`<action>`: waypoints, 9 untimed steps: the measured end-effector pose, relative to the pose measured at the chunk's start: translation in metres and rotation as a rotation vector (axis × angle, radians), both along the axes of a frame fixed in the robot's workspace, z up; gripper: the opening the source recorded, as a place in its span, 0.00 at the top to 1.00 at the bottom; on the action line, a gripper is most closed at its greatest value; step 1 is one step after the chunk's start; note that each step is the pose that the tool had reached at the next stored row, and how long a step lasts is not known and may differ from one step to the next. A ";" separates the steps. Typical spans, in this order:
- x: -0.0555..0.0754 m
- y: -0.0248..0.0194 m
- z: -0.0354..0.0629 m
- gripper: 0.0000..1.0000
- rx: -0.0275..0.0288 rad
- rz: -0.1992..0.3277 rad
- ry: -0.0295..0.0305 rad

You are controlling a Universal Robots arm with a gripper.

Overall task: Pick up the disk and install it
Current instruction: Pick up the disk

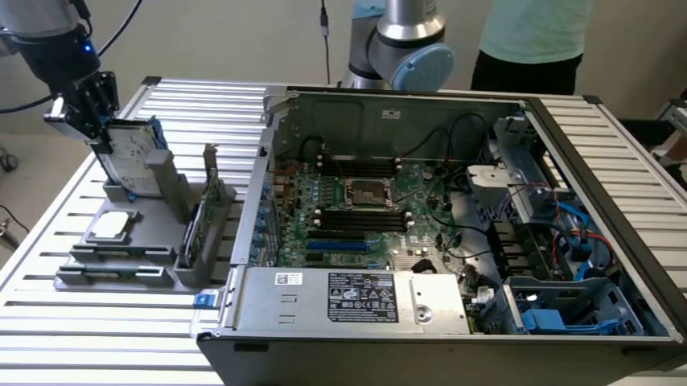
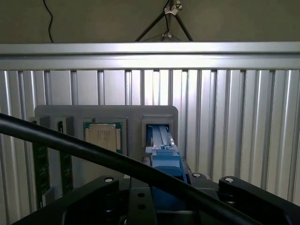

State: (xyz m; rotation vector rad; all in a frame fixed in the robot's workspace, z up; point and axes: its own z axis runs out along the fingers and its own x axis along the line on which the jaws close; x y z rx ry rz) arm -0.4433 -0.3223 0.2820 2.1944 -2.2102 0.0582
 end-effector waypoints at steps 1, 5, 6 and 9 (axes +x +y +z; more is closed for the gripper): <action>0.000 0.0000 0.0009 0.68 0.0000 0.000 0.0000; 0.000 0.0000 0.0076 0.68 0.0000 0.000 0.0001; 0.000 0.0000 0.0103 0.68 0.0000 0.000 0.0000; 0.000 0.0000 0.0206 0.68 -0.0001 0.000 0.0001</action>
